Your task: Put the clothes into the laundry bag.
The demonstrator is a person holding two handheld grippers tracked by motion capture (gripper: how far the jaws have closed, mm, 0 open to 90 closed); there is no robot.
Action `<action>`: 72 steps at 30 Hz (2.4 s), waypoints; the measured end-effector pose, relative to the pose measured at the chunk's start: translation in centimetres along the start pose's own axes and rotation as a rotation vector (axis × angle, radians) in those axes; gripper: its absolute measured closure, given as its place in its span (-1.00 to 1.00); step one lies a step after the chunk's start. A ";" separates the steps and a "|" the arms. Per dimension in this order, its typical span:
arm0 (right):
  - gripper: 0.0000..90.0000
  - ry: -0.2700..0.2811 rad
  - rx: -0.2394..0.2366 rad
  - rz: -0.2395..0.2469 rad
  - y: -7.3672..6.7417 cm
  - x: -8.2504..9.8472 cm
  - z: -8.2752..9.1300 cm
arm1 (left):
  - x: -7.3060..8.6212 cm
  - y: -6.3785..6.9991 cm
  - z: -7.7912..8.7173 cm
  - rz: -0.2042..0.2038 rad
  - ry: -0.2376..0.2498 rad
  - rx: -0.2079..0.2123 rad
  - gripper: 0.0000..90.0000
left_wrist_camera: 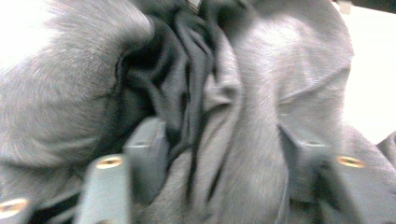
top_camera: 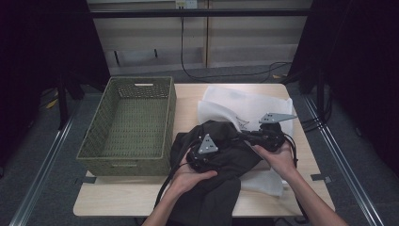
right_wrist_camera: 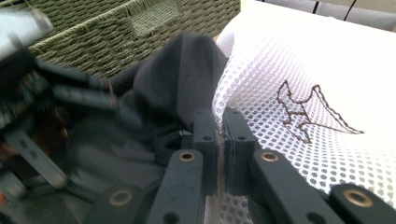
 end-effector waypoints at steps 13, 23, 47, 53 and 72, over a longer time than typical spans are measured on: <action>0.91 -0.009 -0.019 -0.018 0.0 0.5 0.2 | -0.9 -3.5 -3.4 0.018 0.030 0.017 -1.00; 0.91 0.012 -0.031 -0.039 0.1 -0.1 -0.5 | 0.6 -1.6 -5.0 0.022 -0.034 0.094 0.10; 0.92 0.178 -0.121 0.012 -3.7 -5.5 0.7 | -3.4 0.1 -2.2 0.071 0.098 0.045 0.60; 0.92 0.213 -0.162 -0.021 -5.0 -4.2 1.6 | -6.3 -1.3 0.1 0.087 0.203 -0.067 0.61; 0.93 0.132 -0.101 -0.133 -0.8 1.6 1.2 | -2.8 -1.1 -3.0 0.143 0.059 -0.048 -0.41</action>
Point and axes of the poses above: each handheld gripper's, and its own axes: z roughly backward along the jaws, x roughly out of its underside, y roughly to its right, the point moved 1 cm from there along -z, roughly forward along the jaws, and after that the axes turned 15 degrees about -x, right-handed, at the moved point
